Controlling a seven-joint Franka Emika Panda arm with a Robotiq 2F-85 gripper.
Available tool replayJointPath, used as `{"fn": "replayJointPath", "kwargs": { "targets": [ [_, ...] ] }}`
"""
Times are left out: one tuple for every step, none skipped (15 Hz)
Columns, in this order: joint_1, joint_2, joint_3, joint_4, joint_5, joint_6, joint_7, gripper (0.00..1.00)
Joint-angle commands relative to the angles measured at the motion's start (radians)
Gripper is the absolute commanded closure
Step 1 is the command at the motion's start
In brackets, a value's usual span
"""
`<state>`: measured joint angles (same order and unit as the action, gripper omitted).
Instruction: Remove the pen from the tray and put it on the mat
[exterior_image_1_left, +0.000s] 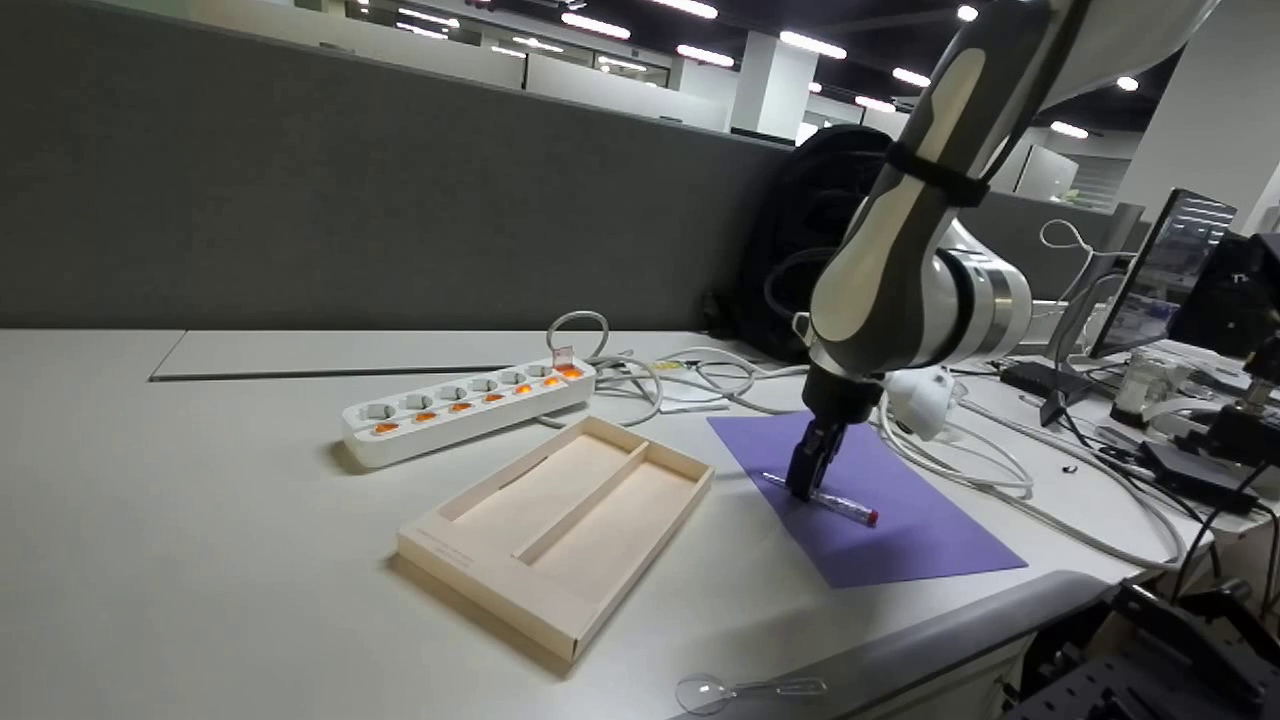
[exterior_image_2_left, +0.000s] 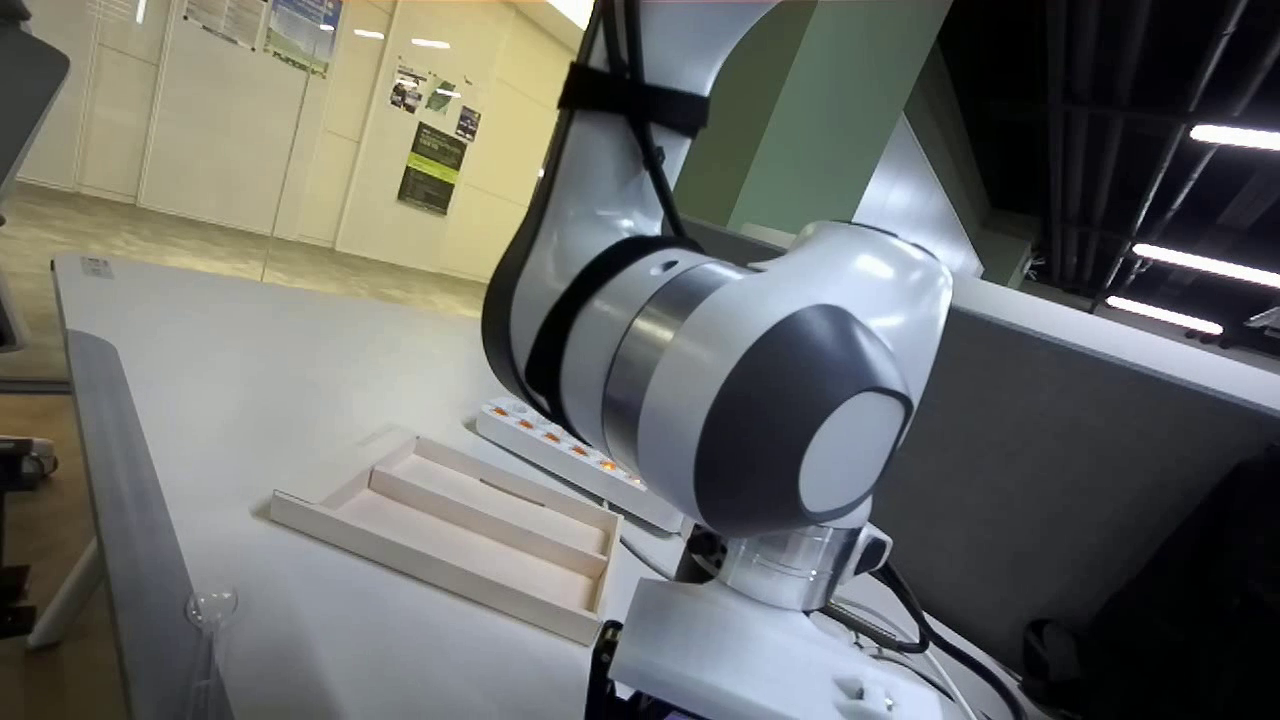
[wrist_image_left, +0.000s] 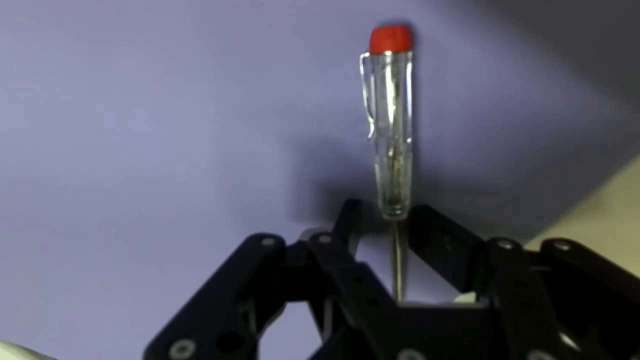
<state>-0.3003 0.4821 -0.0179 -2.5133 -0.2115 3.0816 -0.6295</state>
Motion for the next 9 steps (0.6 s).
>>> {"fn": "replayJointPath", "kwargs": {
  "targets": [
    [-0.074,-0.026,0.095,-0.002,0.014,-0.046,0.023,0.32],
    [-0.086,-0.040,0.115,-0.010,0.017,-0.052,0.019,0.26],
    [-0.099,-0.065,0.139,-0.024,0.023,-0.058,0.016,0.18],
    [-0.105,-0.084,0.157,-0.032,0.030,-0.069,0.016,0.12],
    [-0.109,-0.111,0.179,-0.044,0.039,-0.087,0.014,0.06],
    [-0.108,-0.138,0.195,-0.057,0.046,-0.107,0.010,0.01],
    [-0.114,-0.170,0.220,-0.073,0.061,-0.126,-0.001,0.00],
    [-0.110,-0.202,0.236,-0.090,0.078,-0.142,-0.012,0.00],
    [-0.113,-0.232,0.259,-0.104,0.106,-0.165,-0.025,0.00]
  ]
}}
